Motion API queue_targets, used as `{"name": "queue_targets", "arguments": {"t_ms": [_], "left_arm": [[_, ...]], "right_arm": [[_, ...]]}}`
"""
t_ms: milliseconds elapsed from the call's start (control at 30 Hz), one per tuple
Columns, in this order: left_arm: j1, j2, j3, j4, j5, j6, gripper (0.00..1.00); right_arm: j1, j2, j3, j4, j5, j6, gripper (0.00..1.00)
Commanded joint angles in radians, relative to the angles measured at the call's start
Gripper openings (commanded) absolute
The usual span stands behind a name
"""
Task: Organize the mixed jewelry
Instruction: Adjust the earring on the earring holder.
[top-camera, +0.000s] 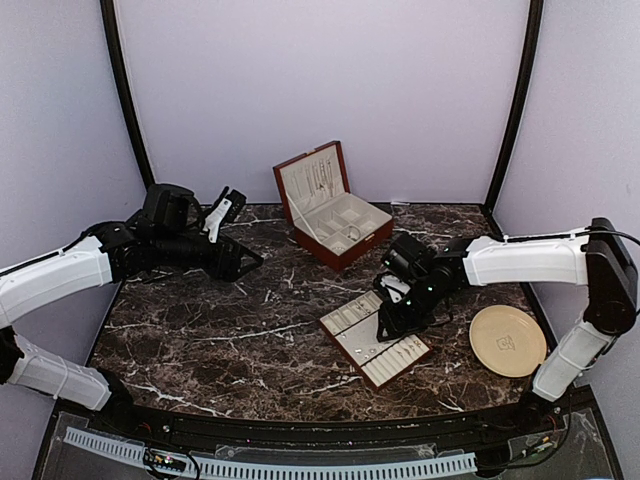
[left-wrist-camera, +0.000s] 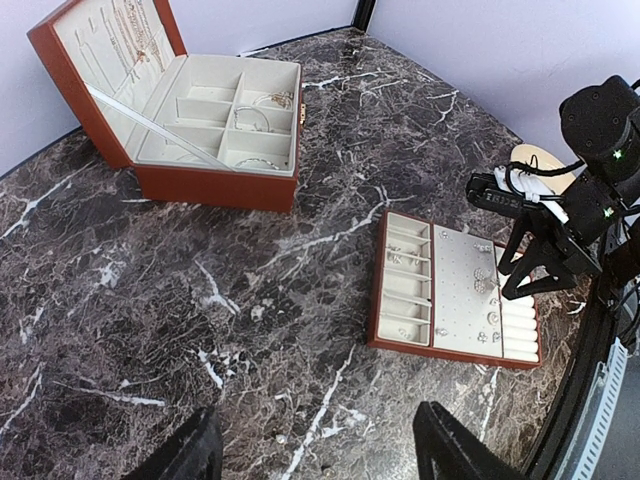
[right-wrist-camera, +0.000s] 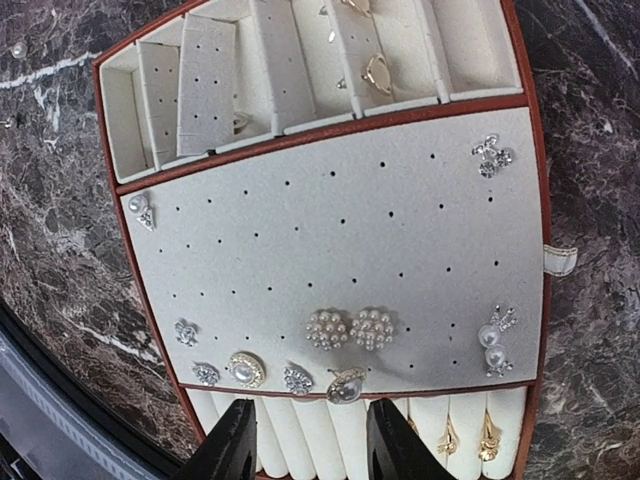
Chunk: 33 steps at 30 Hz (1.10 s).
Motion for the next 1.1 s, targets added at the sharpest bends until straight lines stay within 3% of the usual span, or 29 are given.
{"name": "queue_targets", "arguments": {"t_ms": [0,600,1067], "left_arm": [[0.003,-0.018,-0.014,-0.004,0.014,-0.001,0.67],[0.003,-0.023,-0.015,-0.003,0.017,-0.001,0.67],[0.004,-0.023,-0.015,-0.004,0.017,-0.001,0.68]], "right_arm": [[-0.005,0.009,-0.012,0.042,-0.016,0.009,0.39],[-0.005,0.048,-0.014,0.051,-0.005,0.004,0.43],[-0.002,0.032,-0.007,0.043,-0.028,0.006,0.35]]}}
